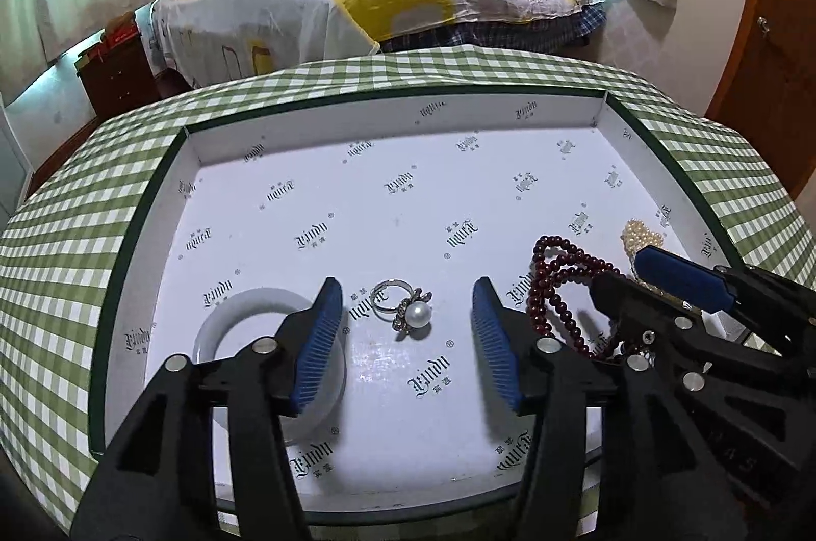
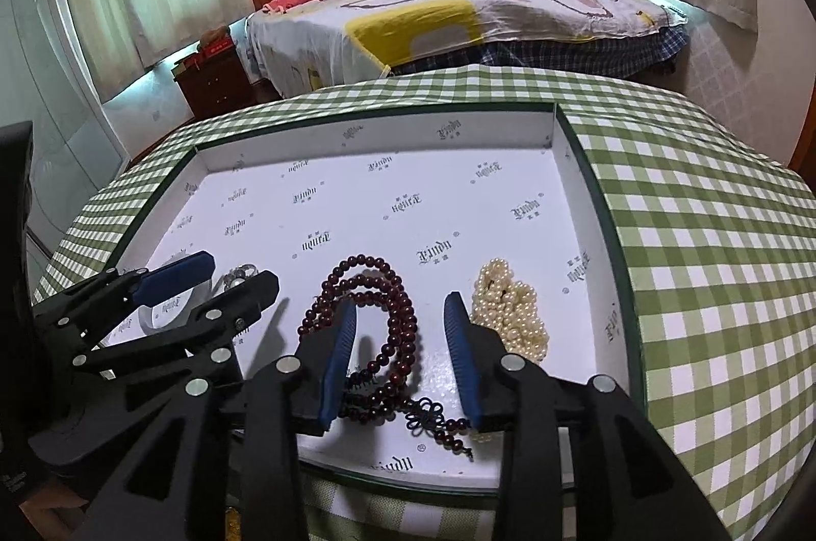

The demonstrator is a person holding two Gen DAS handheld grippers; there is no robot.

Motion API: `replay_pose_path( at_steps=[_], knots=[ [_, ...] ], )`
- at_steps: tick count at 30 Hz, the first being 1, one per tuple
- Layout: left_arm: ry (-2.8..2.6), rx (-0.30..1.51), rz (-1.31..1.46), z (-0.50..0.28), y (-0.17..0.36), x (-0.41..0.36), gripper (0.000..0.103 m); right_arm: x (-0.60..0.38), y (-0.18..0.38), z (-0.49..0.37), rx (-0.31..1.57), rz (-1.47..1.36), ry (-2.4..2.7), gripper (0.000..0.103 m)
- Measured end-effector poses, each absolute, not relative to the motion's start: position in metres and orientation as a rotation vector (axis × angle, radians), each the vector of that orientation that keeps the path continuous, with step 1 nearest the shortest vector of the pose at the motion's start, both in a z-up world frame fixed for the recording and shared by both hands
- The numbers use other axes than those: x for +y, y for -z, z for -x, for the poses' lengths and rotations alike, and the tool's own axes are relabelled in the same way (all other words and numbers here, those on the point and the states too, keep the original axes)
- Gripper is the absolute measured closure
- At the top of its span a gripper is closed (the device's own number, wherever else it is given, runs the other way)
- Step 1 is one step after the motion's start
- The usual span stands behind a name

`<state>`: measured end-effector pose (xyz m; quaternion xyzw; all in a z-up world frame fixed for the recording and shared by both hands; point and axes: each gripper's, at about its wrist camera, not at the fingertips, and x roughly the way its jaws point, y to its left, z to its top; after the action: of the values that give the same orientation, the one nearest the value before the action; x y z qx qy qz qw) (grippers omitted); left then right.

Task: Organize jewelry
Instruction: 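Carry the ring and bead bracelet into the box and open both tools, then withdraw both tools from the box back toward the remaining jewelry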

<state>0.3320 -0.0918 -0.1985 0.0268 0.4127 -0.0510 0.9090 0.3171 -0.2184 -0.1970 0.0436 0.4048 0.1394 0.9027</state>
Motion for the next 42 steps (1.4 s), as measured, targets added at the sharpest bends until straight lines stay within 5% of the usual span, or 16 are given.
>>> replay_pose_path(
  at_steps=[8,24,42],
  knots=[
    [0.093,0.761,-0.051,-0.314,0.17,-0.084,0.037,-0.22,0.177,-0.303,0.79,-0.079,-0.286,0.06],
    [0.062,0.632,-0.021,-0.249,0.121,-0.047,0.036,-0.226,0.139,-0.241,0.69,-0.081,-0.279,0.059],
    [-0.03,0.724,0.012,-0.172,0.164,0.003,0.036,-0.243,0.183,-0.179,0.767,-0.086,-0.239,0.059]
  ],
)
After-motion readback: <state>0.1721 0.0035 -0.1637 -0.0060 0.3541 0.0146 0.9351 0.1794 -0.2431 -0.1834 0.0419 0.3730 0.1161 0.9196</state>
